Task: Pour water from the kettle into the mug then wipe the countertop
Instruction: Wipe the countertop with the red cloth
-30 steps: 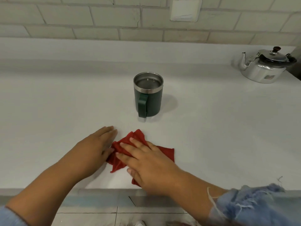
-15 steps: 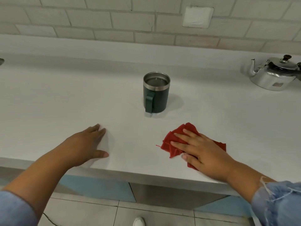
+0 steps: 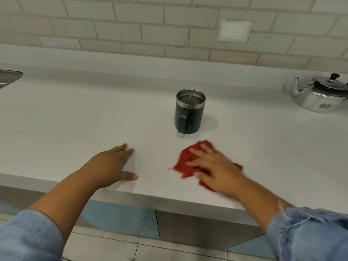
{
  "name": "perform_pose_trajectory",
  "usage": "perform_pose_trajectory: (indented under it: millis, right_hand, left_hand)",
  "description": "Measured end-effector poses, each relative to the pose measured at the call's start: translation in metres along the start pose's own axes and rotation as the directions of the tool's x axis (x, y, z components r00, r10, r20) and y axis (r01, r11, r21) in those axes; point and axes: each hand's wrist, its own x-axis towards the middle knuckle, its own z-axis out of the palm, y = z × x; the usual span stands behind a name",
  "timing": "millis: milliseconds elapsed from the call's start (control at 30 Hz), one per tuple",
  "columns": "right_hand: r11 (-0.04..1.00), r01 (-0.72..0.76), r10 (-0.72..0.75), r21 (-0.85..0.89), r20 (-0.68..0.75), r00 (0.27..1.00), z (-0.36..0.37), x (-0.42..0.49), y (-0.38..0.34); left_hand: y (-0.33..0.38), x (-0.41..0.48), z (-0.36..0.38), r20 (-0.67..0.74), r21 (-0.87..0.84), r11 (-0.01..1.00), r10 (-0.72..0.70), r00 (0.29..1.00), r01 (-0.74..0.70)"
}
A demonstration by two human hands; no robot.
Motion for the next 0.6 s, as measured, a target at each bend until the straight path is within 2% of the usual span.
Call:
perform_pose_trajectory:
  millis: [100,200,300,367,500,600]
  right_hand:
    - [0.969,-0.227,0.22,-0.101,-0.072,0.973,-0.017,-0.023,0.04]
    - [0.939,-0.277,0.289,-0.205,0.03,0.957,-0.016,-0.032,0.047]
    - [0.941,-0.203,0.236,-0.27,0.097,0.967,-0.006,-0.019,0.012]
    - [0.96,-0.124,0.163,-0.25,0.144,0.976,0.003,-0.003,-0.024]
    - [0.982,0.04,-0.006,-0.185,0.185,0.983,0.027,0.043,-0.106]
    - [0.973,0.168,-0.142,-0.159,0.163,0.976,0.053,0.091,-0.166]
  left_hand:
    - [-0.007,0.002,0.005,-0.03,0.013,0.999,0.032,0.999,-0.032]
    - [-0.017,0.0,0.011,-0.091,-0.074,0.994,0.076,0.993,-0.082]
    - [-0.041,-0.003,0.008,-0.242,-0.252,0.953,0.105,0.965,-0.167]
    - [-0.068,-0.005,0.003,-0.315,-0.264,0.947,0.095,0.944,-0.183]
    - [-0.131,0.0,-0.012,-0.361,-0.249,0.964,-0.001,0.933,-0.095]
    - [-0.173,0.011,-0.023,-0.353,-0.238,0.971,-0.061,0.934,-0.027]
